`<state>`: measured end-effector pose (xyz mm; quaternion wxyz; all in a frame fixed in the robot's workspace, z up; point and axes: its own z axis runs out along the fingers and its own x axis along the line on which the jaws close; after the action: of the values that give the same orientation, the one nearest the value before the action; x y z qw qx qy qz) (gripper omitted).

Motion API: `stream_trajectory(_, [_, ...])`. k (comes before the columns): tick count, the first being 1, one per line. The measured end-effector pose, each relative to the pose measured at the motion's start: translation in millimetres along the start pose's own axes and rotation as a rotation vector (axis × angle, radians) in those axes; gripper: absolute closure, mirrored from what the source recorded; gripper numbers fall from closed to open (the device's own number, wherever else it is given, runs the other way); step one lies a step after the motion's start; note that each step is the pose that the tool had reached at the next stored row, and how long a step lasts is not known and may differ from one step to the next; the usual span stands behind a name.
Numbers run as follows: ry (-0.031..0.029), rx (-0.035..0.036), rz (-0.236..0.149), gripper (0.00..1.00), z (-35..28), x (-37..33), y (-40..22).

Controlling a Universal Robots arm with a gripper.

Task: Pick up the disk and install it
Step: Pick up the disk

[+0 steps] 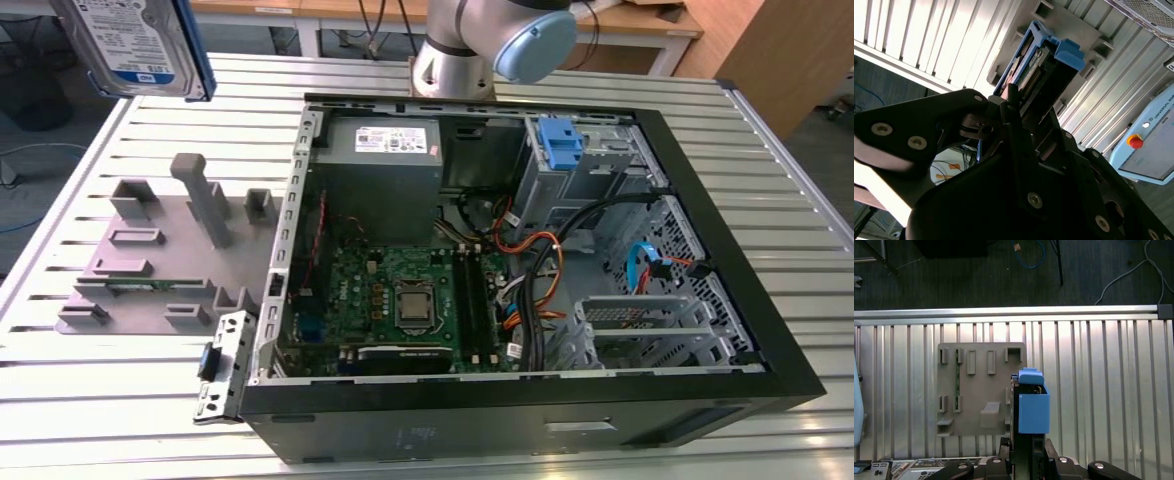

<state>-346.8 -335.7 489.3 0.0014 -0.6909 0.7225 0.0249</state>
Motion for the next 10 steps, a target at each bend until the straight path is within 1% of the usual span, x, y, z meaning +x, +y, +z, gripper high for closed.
stream_trajectory(10, [0.0000, 0.0000, 0.000, 0.65, -0.1, -0.2, -3.9])
